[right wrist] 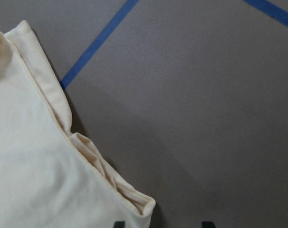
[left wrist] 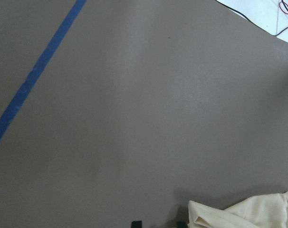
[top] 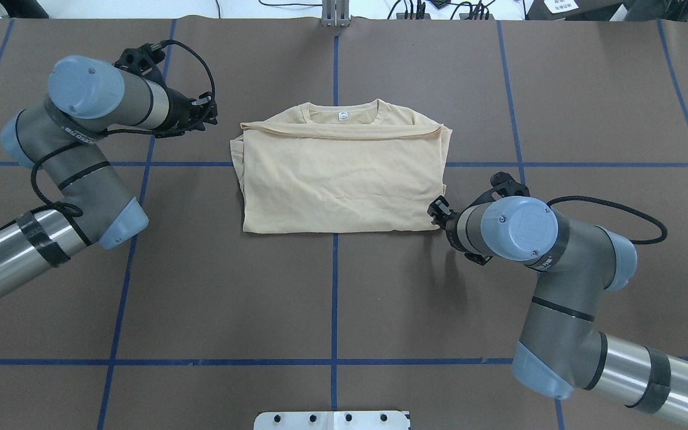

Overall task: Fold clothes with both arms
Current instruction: 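Lower the right gripper to the folded shirt's near side edge and grasp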

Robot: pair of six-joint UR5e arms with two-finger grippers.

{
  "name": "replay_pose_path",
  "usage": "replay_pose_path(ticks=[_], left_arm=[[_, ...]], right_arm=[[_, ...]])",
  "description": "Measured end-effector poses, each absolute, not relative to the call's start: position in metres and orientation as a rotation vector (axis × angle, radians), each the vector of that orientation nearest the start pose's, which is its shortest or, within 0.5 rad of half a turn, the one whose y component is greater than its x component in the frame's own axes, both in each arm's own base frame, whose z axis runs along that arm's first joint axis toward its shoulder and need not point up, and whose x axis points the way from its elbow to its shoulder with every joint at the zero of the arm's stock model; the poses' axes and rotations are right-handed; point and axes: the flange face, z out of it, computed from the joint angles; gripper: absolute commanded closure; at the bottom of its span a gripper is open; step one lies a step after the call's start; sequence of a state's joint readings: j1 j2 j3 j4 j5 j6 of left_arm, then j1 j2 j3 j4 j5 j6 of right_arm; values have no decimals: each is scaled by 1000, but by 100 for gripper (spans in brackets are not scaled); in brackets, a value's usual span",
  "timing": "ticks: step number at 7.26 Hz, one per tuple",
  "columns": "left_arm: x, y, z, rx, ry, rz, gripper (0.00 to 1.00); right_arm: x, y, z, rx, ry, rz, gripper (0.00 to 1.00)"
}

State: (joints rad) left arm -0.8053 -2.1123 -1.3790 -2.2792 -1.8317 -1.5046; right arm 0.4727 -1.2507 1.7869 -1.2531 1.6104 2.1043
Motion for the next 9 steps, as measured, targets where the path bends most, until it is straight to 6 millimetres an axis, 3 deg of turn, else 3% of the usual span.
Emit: replay_pose_path(ticks=[1, 2, 9], left_arm=[[421, -594, 353, 233, 1066, -528, 64], [421, -594, 353, 232, 1065, -528, 64], [422, -593, 356, 232, 1060, -526, 64]], right_arm=[[-488, -394, 357, -66, -883, 924, 66], [-491, -394, 356, -66, -882, 923, 100], [-485, -404, 353, -63, -886, 934, 100]])
